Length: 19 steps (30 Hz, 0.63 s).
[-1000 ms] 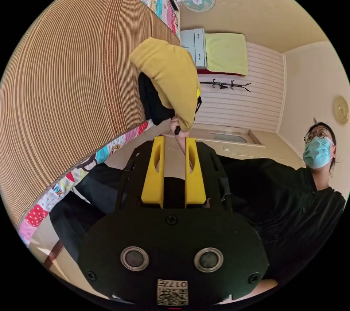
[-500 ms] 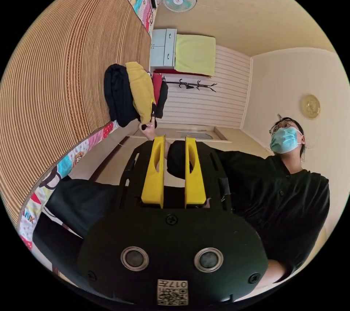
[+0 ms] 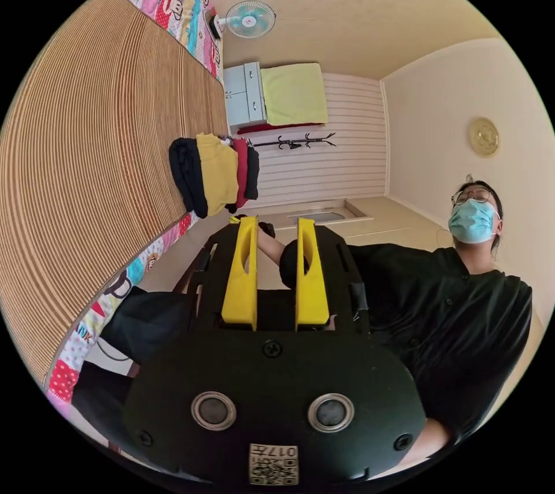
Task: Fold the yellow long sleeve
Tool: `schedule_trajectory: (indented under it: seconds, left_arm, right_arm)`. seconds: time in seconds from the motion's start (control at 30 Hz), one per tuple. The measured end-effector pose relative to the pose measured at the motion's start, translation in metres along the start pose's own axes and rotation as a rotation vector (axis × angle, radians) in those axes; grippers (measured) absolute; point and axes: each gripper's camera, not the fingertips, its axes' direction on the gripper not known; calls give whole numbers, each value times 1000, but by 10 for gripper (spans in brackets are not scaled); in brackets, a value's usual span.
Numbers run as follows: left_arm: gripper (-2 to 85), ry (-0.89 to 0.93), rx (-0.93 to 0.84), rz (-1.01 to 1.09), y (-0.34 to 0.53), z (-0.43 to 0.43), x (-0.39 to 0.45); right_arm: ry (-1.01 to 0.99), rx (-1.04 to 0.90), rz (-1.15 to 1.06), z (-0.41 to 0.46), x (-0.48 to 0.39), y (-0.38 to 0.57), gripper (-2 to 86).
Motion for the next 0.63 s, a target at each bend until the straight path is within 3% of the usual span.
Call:
schedule_trajectory:
  seconds: [0.1,0.3,0.37,0.47,0.63]
  left_arm:
    - [99,-137,59,-9,18,-45,21]
    - [77,-785,302,-162,111,-158,65]
    - [67,-966,494,-304,158,-214,75]
    - [67,-990,667,-432,200,-281,76]
    - [78,-1025,693,-458,210,-337,76]
  right_arm:
    - [-4,35,-212,11,-56,77,9]
    - [54,78,-693,61,-211,276,4]
    - [12,107,-794,73,-258,331,4]
    - [-71,180,-939,80,-328,423,4]
    - [-306,403,-1136,69,-399,586,3]
